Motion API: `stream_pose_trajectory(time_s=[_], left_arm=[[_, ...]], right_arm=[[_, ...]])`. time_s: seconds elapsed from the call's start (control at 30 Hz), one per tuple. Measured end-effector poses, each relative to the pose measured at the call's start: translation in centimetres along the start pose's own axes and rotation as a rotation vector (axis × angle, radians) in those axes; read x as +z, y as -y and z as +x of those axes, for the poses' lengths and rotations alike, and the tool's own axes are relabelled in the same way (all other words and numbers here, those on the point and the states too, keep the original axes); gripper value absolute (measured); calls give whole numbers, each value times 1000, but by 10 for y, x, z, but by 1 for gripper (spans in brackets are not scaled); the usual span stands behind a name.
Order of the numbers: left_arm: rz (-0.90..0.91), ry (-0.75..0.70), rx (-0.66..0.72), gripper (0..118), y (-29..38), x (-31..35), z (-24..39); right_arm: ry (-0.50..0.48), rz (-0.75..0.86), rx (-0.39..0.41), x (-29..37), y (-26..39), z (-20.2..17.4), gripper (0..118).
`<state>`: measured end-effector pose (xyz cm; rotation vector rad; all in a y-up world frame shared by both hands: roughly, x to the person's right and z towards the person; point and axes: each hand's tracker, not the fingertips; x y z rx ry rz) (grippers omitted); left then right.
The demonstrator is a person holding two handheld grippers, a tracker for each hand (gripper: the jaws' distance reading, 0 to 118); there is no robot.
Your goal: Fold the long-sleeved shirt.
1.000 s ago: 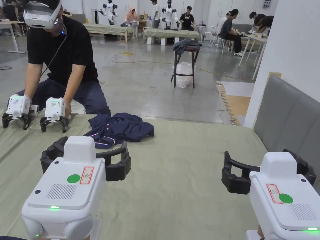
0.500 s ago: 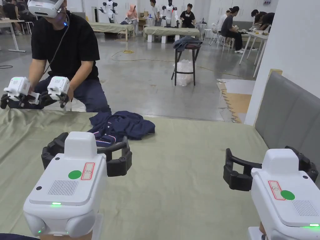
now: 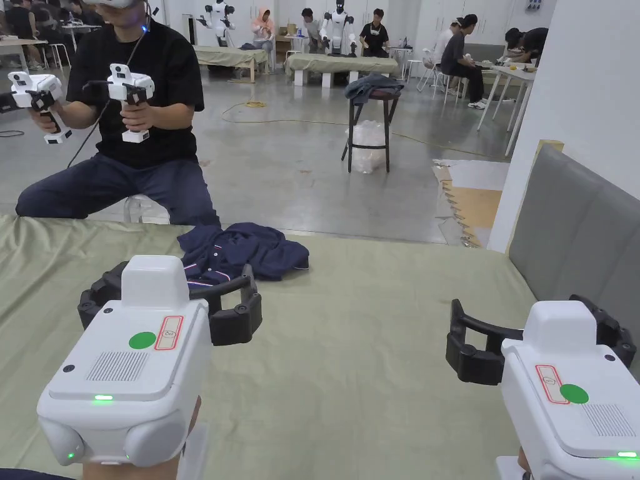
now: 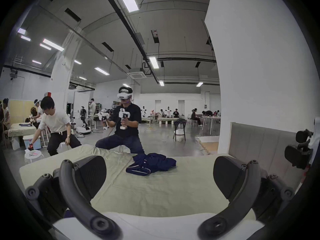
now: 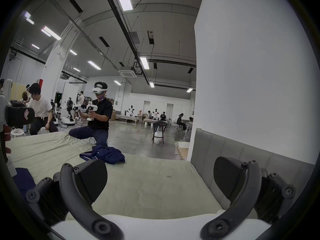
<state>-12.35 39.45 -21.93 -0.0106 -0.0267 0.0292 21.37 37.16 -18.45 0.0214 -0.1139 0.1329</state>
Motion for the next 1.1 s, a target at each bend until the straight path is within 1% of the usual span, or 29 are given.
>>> stream_pose_trajectory(time_s=[0.07, 0.1, 0.17, 0.23, 0.3, 0.4, 0.43, 0.47, 0.53, 0.6, 0.67, 0.8, 0.87, 0.97, 1.1], left_arm=[[-38, 47, 24, 111, -2, -2, -2], [-31, 43, 27, 111, -3, -2, -3], [-21, -15, 17, 111, -4, -2, 0], [-17, -61, -55, 111, -5, -4, 3], [-8, -90, -95, 111, -5, -4, 5], [-38, -53, -32, 111, -6, -4, 6], [-54, -76, -22, 111, -7, -4, 7], [-56, -92, -30, 111, -6, -5, 9], [-40, -167, -104, 111, -3, -3, 14], [-46, -112, -100, 111, -2, -2, 12], [-78, -48, -48, 111, -4, -2, 8], [-56, -86, -45, 111, -6, -2, 7], [-64, -87, 10, 111, -8, -1, 5], [-83, -95, 22, 111, -11, 0, 6], [-17, -14, 34, 111, -9, 6, 0]], right_arm=[[-2, 0, -3, 0, 0, 0, 118], [-4, -1, -2, 0, 0, 1, 118], [-15, -6, -11, -1, 1, 2, 118], [-13, -7, -14, -1, 1, 2, 118], [-11, -8, -8, -1, 1, 2, 118], [-19, -16, -5, -4, 2, 2, 118], [-19, -20, -5, -5, 3, 1, 118], [-17, -21, -5, -6, 3, 1, 118], [-18, -22, -6, -5, 4, 1, 118], [-18, -20, -5, -5, 3, 1, 118], [-17, -19, -1, -4, 3, 1, 118], [-17, -16, -3, -3, 2, 2, 118], [-18, -12, -6, -2, 1, 4, 118], [-15, -7, -6, -2, 0, 5, 118], [-14, -5, -12, -2, -1, 6, 118]])
